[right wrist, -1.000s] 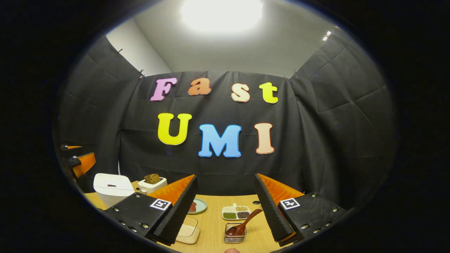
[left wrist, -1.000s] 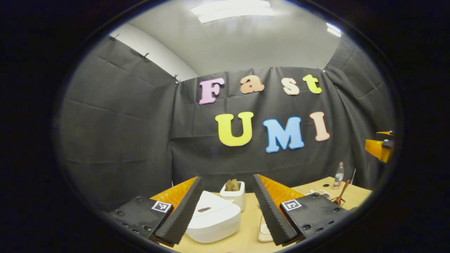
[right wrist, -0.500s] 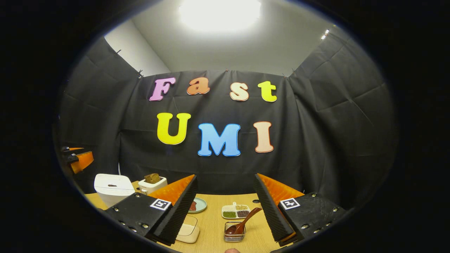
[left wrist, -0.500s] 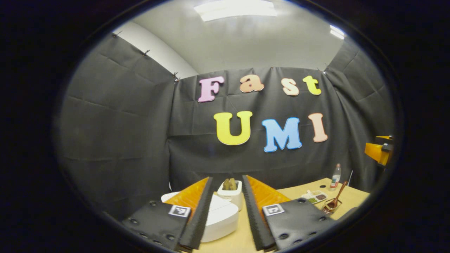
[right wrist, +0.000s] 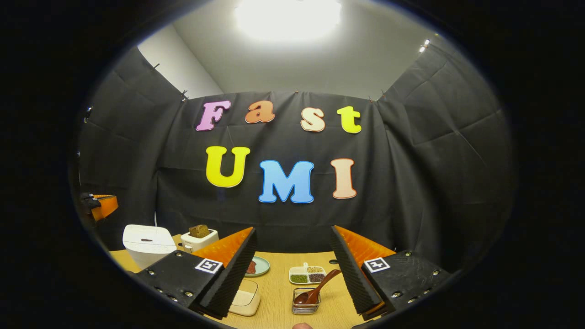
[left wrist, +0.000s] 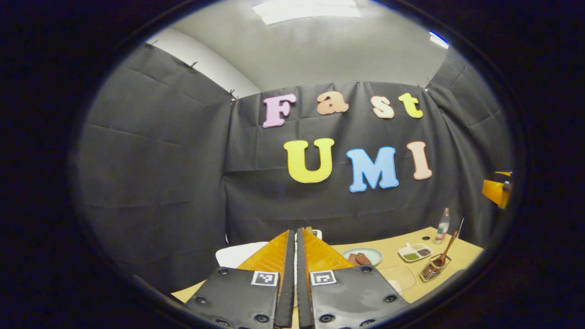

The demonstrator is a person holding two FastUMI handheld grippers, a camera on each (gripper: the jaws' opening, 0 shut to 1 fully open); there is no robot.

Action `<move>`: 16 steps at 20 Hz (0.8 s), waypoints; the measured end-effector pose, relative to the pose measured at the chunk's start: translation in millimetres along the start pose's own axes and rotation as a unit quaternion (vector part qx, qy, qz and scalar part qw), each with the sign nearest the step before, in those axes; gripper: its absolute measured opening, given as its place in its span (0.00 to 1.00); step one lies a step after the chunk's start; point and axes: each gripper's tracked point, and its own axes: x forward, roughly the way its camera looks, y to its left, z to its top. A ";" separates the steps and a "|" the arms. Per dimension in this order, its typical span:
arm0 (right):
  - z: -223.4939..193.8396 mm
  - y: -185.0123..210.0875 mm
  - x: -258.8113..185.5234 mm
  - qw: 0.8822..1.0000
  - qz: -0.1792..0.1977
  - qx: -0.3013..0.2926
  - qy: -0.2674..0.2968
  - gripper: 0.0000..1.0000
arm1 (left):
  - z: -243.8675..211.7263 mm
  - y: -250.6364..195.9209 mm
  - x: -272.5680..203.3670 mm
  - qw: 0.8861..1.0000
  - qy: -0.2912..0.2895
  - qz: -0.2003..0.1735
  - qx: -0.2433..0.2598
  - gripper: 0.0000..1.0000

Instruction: Close the left gripper, press the button to open the rice cooker; take a wooden spoon from the chopstick holder with the right hand, scoop a spoonful of rice and pour it into the rice cooker, then put the wooden spoon back into the chopstick holder.

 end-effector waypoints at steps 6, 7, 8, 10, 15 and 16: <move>2.4 -0.9 -3.6 1.000 -0.014 -0.006 -0.001 0.96 | -14.2 21.1 29.7 1.000 0.013 -0.002 -0.004 0.14; 1.8 -1.3 -4.0 1.000 -0.017 -0.010 -0.001 0.96 | -19.3 24.4 34.9 1.000 0.016 -0.002 -0.006 0.12; 1.6 -1.3 -4.6 1.000 -0.019 -0.014 -0.001 0.96 | -24.2 28.4 41.8 1.000 0.018 -0.002 -0.009 0.14; 0.4 -0.3 -5.7 1.000 -0.023 -0.019 0.001 0.96 | -35.9 38.0 57.4 1.000 0.028 0.000 -0.013 0.14; -0.4 0.4 -8.6 0.999 -0.038 -0.026 0.003 0.96 | -78.9 59.4 96.5 0.996 0.072 0.000 -0.049 0.12; -1.1 0.2 -9.2 0.999 -0.041 -0.028 0.004 0.96 | -88.6 61.9 103.6 0.995 0.083 -0.004 -0.054 0.11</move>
